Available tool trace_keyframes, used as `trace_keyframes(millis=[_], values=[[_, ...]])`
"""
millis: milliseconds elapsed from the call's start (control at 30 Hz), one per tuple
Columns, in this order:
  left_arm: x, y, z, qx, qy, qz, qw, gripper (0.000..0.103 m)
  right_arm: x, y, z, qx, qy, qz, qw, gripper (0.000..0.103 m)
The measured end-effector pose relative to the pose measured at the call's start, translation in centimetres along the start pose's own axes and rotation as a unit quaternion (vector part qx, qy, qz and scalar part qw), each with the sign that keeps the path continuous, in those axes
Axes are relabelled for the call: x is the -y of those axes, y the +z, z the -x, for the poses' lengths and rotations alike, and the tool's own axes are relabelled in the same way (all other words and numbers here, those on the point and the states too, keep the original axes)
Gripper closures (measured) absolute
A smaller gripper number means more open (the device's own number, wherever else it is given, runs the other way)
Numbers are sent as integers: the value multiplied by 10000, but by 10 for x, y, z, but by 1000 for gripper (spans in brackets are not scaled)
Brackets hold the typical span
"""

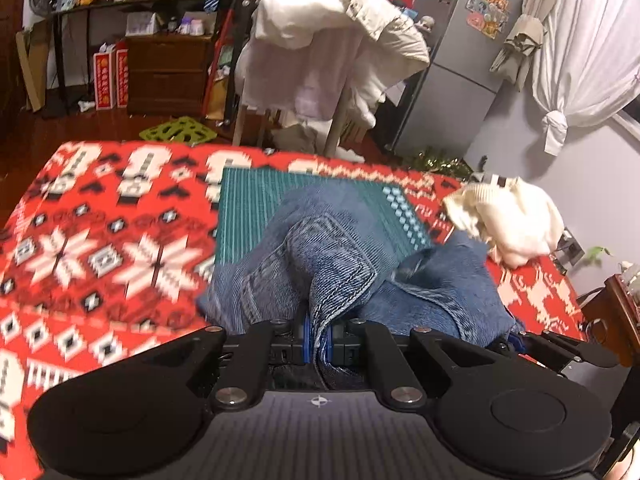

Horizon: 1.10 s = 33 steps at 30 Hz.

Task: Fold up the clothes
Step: 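Lower the jacket onto the green mat and open both grippers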

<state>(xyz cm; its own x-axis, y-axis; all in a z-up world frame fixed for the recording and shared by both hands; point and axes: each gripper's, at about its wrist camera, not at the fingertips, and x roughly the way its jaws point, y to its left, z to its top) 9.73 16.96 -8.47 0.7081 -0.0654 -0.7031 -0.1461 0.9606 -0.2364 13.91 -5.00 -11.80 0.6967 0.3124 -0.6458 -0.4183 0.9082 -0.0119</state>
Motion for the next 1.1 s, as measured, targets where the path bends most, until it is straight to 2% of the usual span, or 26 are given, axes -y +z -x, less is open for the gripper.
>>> trace_keyframes(millis=[200,367,500,567,633,700,800,833,967,1100], values=[[-4,-26,-4,-333,97,210,9992,94,3,-25,5,-226,67,-93,9997,90],[2,-40,1,-371,254,136,9989,93,2,-33,13,-215,-5,-93,9997,87],[5,-48,8,-374,345,74,9987,91,4,-35,25,-224,-21,-131,9997,80],[5,-53,12,-364,354,86,9987,85,5,-38,31,-231,-14,-150,9996,73],[5,-58,17,-358,389,78,9986,79,6,-41,38,-241,38,-169,9996,60],[5,-65,21,-347,429,56,9985,71,4,-48,46,-237,61,-179,9995,54],[5,-76,28,-343,487,29,9982,65,1,-61,57,-215,-5,-149,9997,34],[5,-80,29,-355,503,27,9981,64,0,-65,60,-206,-27,-147,9997,31],[6,-96,32,-368,613,-73,9974,58,-1,-76,64,-241,-35,-235,9994,25],[10,-108,30,-452,697,-170,9964,56,-1,-87,67,-287,-32,-336,9990,20]])
